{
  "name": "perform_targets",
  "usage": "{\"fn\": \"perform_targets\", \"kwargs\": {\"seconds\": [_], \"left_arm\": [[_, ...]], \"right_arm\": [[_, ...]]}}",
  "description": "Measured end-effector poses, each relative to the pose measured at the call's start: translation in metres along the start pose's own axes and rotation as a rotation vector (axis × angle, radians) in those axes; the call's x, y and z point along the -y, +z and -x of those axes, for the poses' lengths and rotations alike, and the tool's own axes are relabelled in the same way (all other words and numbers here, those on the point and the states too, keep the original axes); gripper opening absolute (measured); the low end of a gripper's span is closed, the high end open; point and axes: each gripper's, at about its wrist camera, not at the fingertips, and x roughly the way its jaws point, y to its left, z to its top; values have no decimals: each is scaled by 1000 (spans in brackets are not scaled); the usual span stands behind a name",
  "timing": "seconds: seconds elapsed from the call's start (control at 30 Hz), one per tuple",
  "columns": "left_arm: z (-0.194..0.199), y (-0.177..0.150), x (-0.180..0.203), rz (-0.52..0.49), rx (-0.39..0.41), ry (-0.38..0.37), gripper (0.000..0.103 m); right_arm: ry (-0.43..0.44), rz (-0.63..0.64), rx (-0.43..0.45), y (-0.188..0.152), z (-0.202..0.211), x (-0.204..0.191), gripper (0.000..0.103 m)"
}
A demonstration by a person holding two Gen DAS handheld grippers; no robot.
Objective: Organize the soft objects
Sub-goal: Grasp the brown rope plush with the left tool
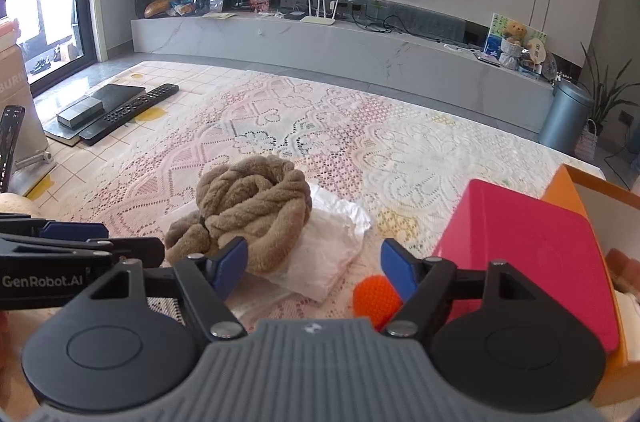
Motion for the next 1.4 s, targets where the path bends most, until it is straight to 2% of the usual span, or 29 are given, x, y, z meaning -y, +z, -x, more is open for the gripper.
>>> {"fn": "perform_targets", "kwargs": {"seconds": [0.13,0.23,0.3,0.37,0.4,0.43,0.47,0.53,0.57,0.73,0.8,0.87,1.0,1.07,1.17,1.23,1.4], "left_arm": [[-4,0,-11,64,-12,3,75],[-7,-1,-11,61,-24,8,75],[-10,-1,-9,46,-34,11,75],[-12,-1,-7,28,-37,13,75],[-12,-1,-6,20,-37,14,75],[-13,-1,-4,10,-37,15,75],[-13,-1,-2,-1,-38,18,75],[-13,-2,2,-22,-35,20,75],[-11,-2,4,-34,-29,16,75],[6,-4,18,-111,3,-3,76],[11,-5,24,-160,7,-4,79],[10,-6,29,-204,-6,-6,80],[4,-7,35,-264,-41,-4,80],[1,-7,39,-300,-48,-4,80],[-3,-6,45,-355,-53,-11,80],[-7,-5,51,-395,-56,-21,82],[-27,-7,71,-543,-96,-30,84]], "right_arm": [[47,-13,-22,8,-21,-3,85],[76,-26,-30,14,-37,-5,84],[115,-51,-52,17,-48,-4,74],[153,-70,-88,18,-56,-3,36],[159,-76,-83,17,-55,-3,36],[161,-67,-77,17,-53,-4,30],[164,-51,-72,16,-51,-6,20],[187,-40,-61,15,-44,-6,10],[205,-50,-57,15,-40,-4,9],[339,-173,-27,14,-14,12,7],[373,-190,-29,14,-9,13,7],[343,-178,-49,11,-12,11,7],[225,-147,-91,7,-25,12,10],[183,-125,-97,6,-26,12,16],[135,-88,-64,7,-19,12,24],[114,-70,-29,9,-10,14,35],[54,-37,13,11,-2,20,37]]}}
